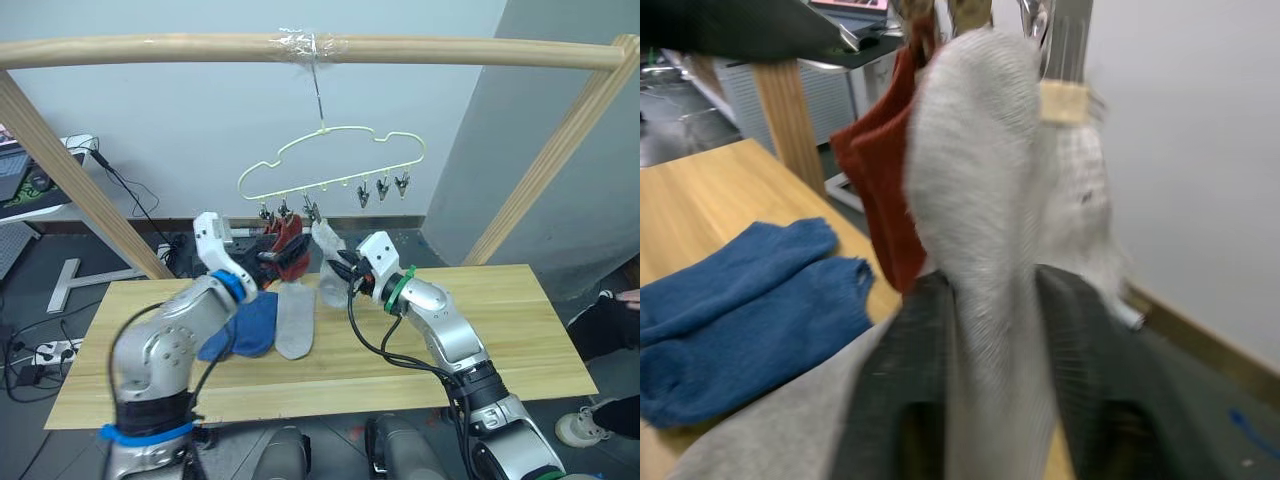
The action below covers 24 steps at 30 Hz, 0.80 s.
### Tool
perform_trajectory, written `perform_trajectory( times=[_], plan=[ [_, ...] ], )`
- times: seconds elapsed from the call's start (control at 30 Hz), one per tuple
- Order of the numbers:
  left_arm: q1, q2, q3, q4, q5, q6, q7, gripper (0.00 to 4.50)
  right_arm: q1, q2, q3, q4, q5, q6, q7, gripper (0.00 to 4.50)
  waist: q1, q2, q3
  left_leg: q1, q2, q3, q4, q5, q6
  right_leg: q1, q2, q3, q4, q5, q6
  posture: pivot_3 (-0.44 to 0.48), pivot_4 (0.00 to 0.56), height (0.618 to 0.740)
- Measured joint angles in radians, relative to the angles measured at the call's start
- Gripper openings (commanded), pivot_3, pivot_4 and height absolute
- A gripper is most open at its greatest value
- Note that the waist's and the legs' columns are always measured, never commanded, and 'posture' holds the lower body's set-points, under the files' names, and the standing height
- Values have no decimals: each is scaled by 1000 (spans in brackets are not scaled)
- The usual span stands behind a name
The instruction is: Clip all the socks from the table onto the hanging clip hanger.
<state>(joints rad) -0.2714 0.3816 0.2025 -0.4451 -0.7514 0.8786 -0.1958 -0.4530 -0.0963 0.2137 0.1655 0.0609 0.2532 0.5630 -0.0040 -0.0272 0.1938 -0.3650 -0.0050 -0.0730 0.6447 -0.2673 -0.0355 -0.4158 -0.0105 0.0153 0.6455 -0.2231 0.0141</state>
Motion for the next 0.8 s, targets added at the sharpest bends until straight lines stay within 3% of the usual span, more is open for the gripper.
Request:
perform_trajectory(
  times=[0.17,0.2,0.37,0.53,0.8],
  plan=[
    [36,26,1,-63,45,-37,3,4500,2,-6,-5,-1,7,17,-2,4285,20,0,1,0,-1,0,0,0,0,0,-4,-1,-1,0,0,182,180,740],
    [37,37,2,-65,45,-33,3,4500,5,-8,-8,-6,8,21,-7,4450,24,0,1,0,-1,0,0,0,0,0,-4,-1,0,0,-1,182,180,740],
    [89,197,8,-82,66,-53,-128,4500,35,-13,-64,-110,1,88,-117,4450,29,2,3,-5,-1,0,-1,0,0,-5,-4,-1,0,-1,-1,188,184,740],
    [102,172,39,-64,49,-63,-150,4500,35,-7,-93,-209,-2,152,-197,4450,30,1,7,-7,-1,-2,-1,0,0,-6,-5,-3,-1,-1,-1,207,206,740],
    [176,229,25,-97,120,-187,-262,4500,52,25,-137,-326,5,190,-303,4450,37,4,17,-13,-1,-3,-1,0,0,-10,-6,-5,-2,-2,-2,244,213,740]
  ],
)
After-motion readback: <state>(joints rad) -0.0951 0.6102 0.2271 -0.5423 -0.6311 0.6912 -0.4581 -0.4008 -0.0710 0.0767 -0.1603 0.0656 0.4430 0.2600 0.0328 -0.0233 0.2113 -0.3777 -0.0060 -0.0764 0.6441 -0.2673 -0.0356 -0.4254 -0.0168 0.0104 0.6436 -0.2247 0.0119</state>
